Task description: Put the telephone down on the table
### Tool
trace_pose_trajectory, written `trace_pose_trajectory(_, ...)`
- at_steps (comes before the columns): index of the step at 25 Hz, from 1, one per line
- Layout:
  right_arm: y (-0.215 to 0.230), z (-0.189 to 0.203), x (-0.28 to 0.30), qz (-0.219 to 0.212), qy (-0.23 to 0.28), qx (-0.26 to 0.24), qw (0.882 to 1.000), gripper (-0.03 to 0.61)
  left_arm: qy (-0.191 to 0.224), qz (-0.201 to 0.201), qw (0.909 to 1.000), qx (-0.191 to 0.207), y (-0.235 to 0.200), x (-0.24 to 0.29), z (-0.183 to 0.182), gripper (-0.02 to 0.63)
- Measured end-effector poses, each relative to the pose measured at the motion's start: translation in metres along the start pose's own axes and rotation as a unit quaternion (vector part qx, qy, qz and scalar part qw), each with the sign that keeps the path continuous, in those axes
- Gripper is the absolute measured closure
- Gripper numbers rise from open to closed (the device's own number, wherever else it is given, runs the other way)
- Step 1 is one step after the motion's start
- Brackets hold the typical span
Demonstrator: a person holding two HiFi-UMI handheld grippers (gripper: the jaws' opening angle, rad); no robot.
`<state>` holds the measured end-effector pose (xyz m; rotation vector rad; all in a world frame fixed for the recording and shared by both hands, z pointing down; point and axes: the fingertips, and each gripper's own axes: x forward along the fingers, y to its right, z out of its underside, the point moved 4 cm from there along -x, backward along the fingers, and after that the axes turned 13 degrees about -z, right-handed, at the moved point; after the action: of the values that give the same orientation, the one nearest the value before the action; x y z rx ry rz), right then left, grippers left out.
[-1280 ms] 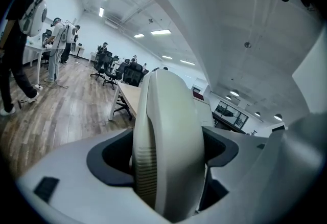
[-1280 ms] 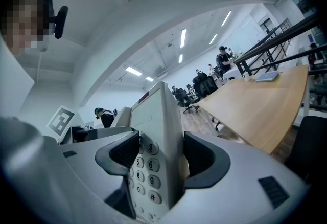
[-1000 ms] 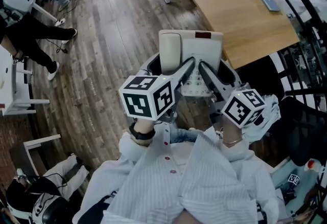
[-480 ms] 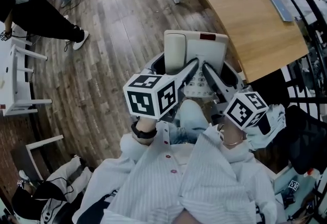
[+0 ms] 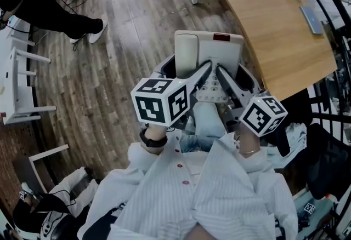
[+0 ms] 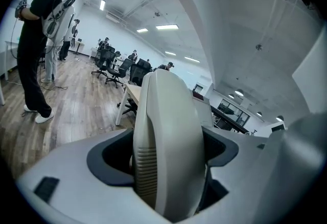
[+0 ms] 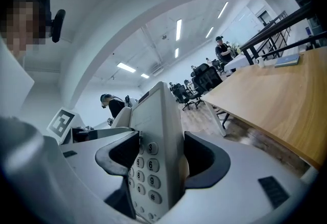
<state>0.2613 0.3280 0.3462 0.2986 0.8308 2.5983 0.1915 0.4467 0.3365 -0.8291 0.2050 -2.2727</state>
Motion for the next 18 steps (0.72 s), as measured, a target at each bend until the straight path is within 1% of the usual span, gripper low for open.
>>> trace_pose_trajectory(3, 0.024, -0.014, 0.026, -0.005, -0.002, 0.000, 1.000, 0.302, 0.003, -0.004, 1.0000, -0.001, -0.012, 0.029, -0.018, 0.221)
trace_pose_trajectory(6, 0.053, -0.035, 0.051, -0.007, -0.002, 0.000, 1.000, 0.302, 0.004, -0.005, 1.0000, -0.002, -0.017, 0.066, -0.041, 0.221)
trace_pose_trajectory(11, 0.116, -0.092, 0.088, -0.004, 0.000, 0.006, 1.000, 0.302, 0.002, -0.006, 1.0000, 0.000, -0.010, 0.140, -0.095, 0.221)
trace_pose_trajectory(14, 0.145, -0.126, 0.110, 0.001, 0.001, 0.006, 1.000, 0.302, 0.000, -0.002, 1.0000, 0.000, -0.008, 0.178, -0.129, 0.221)
trace_pose_trajectory(18, 0.180, -0.160, 0.124, 0.008, 0.007, 0.004, 1.000, 0.302, 0.001, 0.006, 1.0000, 0.004, 0.002, 0.222, -0.158, 0.221)
